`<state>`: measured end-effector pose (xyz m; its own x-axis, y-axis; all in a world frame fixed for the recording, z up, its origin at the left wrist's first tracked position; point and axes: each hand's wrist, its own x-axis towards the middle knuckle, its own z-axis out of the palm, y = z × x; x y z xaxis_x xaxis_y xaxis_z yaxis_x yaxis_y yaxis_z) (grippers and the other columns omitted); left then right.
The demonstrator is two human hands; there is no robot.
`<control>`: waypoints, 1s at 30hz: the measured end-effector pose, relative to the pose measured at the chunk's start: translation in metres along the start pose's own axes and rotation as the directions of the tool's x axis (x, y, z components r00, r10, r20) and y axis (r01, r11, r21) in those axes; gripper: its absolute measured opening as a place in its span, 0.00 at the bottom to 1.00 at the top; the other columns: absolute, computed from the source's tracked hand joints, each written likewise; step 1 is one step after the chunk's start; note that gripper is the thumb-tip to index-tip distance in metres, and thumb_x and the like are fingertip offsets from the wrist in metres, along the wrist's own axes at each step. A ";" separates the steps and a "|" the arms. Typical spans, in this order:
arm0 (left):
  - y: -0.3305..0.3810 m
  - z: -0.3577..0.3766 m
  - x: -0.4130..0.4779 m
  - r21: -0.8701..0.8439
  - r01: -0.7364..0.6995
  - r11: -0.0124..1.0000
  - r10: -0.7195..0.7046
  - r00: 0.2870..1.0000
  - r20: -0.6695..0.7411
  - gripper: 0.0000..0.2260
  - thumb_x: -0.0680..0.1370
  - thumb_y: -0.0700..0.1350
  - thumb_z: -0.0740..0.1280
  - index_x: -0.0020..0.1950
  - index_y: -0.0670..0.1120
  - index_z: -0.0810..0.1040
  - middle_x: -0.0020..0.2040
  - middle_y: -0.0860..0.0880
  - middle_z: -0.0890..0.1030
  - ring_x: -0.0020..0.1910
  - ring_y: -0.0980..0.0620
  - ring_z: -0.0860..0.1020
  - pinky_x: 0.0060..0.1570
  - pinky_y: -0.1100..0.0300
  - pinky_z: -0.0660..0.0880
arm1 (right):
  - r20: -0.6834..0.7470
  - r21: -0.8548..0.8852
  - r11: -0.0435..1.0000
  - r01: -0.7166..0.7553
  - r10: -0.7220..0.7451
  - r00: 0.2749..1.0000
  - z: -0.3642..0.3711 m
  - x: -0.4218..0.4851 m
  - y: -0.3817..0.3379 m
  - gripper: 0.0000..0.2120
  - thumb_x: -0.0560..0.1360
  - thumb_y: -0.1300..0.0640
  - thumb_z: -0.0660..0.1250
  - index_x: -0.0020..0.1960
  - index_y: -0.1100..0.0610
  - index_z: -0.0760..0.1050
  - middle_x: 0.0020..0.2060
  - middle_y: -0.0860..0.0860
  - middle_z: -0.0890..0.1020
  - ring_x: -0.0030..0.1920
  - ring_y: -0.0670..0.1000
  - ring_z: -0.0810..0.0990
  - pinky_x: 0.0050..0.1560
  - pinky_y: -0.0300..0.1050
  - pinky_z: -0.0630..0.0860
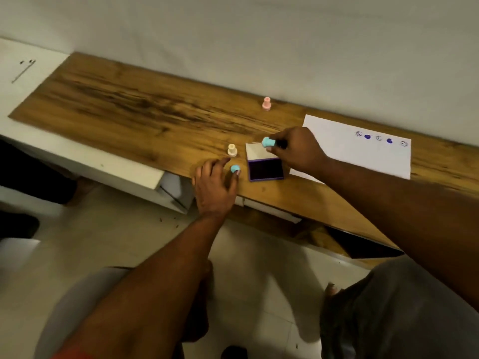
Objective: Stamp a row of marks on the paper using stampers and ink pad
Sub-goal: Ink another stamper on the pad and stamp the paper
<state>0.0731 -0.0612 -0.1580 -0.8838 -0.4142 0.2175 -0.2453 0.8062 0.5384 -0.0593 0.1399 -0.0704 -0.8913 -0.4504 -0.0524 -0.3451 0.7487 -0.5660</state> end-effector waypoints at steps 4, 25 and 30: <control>-0.009 -0.009 0.000 -0.019 0.083 0.996 -0.081 0.991 0.106 0.22 0.79 0.61 0.70 0.70 0.53 0.81 0.66 0.46 0.76 0.69 0.44 0.69 0.64 0.47 0.71 | 0.116 -0.062 0.993 0.103 -0.096 0.989 0.025 -0.001 -0.034 0.22 0.77 0.47 0.74 0.70 0.48 0.78 0.55 0.49 0.86 0.52 0.49 0.83 0.49 0.40 0.77; -0.006 -0.003 0.002 -0.080 0.131 0.988 -0.121 0.986 0.111 0.19 0.76 0.59 0.73 0.65 0.55 0.82 0.65 0.47 0.74 0.67 0.45 0.68 0.57 0.52 0.71 | 0.189 -0.437 0.864 0.251 -0.185 0.964 0.062 0.013 -0.066 0.14 0.79 0.46 0.68 0.62 0.49 0.81 0.51 0.53 0.84 0.50 0.54 0.83 0.45 0.47 0.79; -0.006 0.000 0.001 -0.090 0.133 0.987 -0.123 0.986 0.112 0.20 0.76 0.60 0.72 0.66 0.54 0.82 0.66 0.47 0.74 0.68 0.44 0.67 0.59 0.49 0.72 | 0.210 -0.436 0.877 0.203 -0.120 0.970 0.068 0.017 -0.068 0.13 0.80 0.50 0.68 0.60 0.56 0.81 0.53 0.56 0.83 0.51 0.55 0.82 0.50 0.50 0.80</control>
<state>0.0739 -0.0662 -0.1610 -0.8861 -0.4600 0.0567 -0.3241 0.7025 0.6337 -0.0306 0.0482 -0.0890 -0.7617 -0.6289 -0.1560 -0.6114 0.7773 -0.1483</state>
